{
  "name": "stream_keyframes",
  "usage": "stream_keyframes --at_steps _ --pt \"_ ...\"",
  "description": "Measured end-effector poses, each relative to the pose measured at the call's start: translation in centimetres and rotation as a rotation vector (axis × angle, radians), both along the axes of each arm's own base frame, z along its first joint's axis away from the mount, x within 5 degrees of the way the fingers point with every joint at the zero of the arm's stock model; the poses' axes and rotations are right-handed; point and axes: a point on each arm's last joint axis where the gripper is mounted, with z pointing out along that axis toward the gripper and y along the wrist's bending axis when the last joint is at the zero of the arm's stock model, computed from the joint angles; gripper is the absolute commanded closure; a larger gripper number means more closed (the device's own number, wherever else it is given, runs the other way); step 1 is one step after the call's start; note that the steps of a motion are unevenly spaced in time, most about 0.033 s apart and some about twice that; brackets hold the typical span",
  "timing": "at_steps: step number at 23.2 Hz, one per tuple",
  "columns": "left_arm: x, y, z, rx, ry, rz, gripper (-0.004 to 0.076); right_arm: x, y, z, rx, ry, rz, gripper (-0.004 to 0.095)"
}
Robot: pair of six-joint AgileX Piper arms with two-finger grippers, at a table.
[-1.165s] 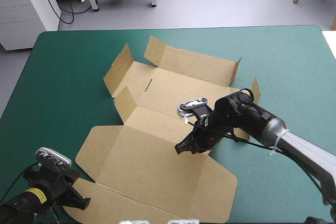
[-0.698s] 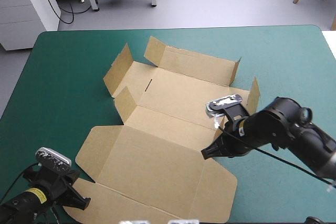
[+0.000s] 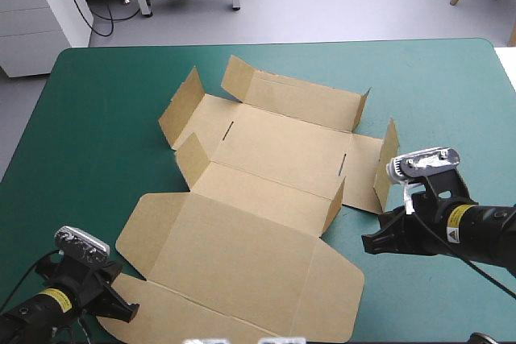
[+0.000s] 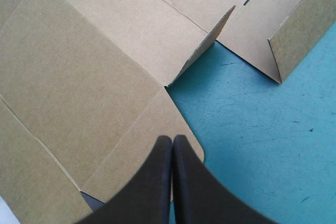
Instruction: Fold the box
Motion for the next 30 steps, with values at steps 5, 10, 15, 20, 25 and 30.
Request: stream_keyframes --at_steps 5,10,15,20,25,30 --pt "0.0 0.0 0.0 0.0 0.0 0.0 0.0734 0.2 -0.3 0.0 -0.028 -0.023 -0.016 0.091" --pt "0.0 0.0 0.0 0.0 0.0 0.0 0.0734 0.3 -0.4 0.0 -0.037 -0.027 -0.02 0.0678" --pt "0.0 0.0 0.0 0.0 0.0 0.0 0.0734 0.5 -0.3 -0.1 -0.046 -0.025 -0.024 0.0331" --pt "0.0 0.0 0.0 0.0 0.0 0.0 0.0734 1.5 0.3 -0.5 -0.072 -0.036 -0.034 0.0334" --pt "0.0 0.0 0.0 0.0 0.0 0.0 0.0734 5.0 1.4 -2.2 -0.098 0.017 -0.279 0.0386" --pt "0.0 0.0 0.0 0.0 0.0 0.0 0.0734 9.5 3.9 -6.0 -0.057 0.216 -0.306 0.0425"
